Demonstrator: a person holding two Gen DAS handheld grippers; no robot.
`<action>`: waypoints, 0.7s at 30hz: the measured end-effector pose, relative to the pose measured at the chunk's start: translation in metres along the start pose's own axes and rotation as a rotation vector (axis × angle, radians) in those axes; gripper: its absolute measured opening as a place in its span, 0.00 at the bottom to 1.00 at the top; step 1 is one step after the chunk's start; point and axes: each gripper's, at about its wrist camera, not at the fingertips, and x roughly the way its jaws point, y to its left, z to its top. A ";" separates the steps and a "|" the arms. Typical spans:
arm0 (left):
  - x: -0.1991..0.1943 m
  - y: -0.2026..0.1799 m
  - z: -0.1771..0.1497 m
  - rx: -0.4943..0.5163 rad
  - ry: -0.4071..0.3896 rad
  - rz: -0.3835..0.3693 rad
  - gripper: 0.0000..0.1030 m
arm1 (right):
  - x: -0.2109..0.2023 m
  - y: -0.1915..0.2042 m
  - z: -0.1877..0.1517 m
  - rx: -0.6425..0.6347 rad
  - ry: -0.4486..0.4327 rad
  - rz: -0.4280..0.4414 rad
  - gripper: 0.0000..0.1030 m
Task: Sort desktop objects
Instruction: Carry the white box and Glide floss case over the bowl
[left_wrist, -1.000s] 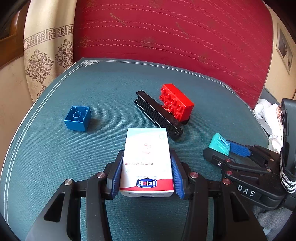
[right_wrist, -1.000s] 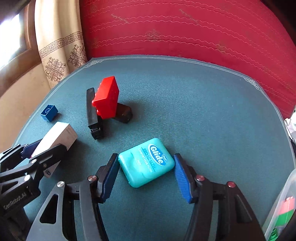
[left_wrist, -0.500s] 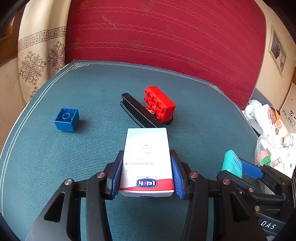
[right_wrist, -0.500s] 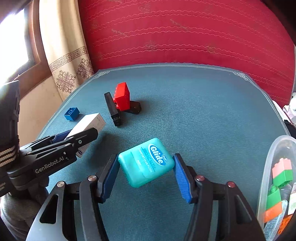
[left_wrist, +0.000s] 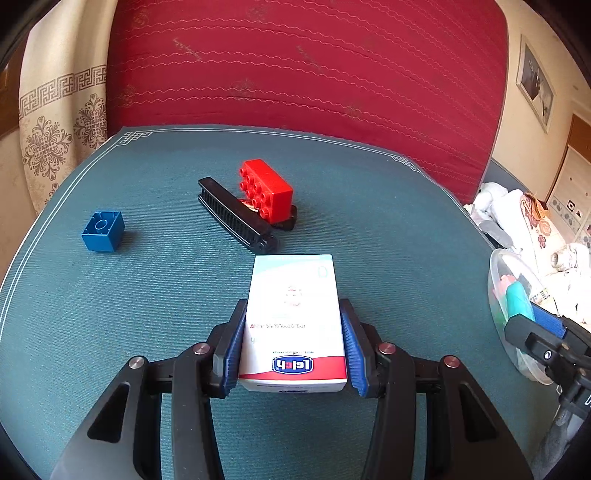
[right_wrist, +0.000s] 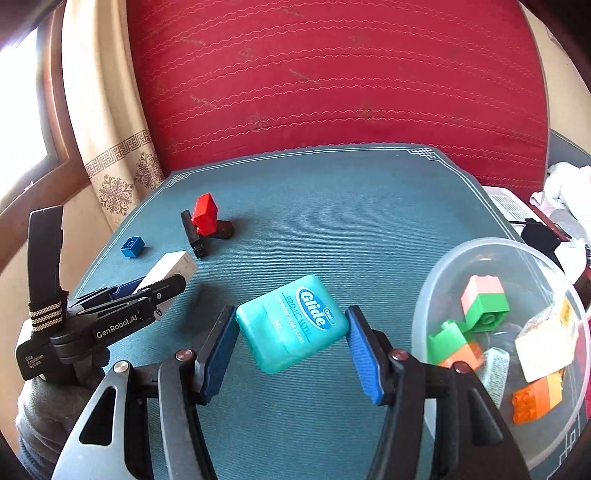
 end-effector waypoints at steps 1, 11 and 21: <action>0.000 -0.003 -0.001 0.006 0.001 -0.005 0.48 | -0.005 -0.005 -0.001 0.007 -0.006 -0.011 0.61; -0.003 -0.028 -0.004 0.059 0.006 -0.040 0.48 | -0.045 -0.058 -0.014 0.087 -0.032 -0.132 0.61; -0.011 -0.057 -0.003 0.100 -0.001 -0.086 0.48 | -0.060 -0.090 -0.030 0.115 -0.012 -0.209 0.61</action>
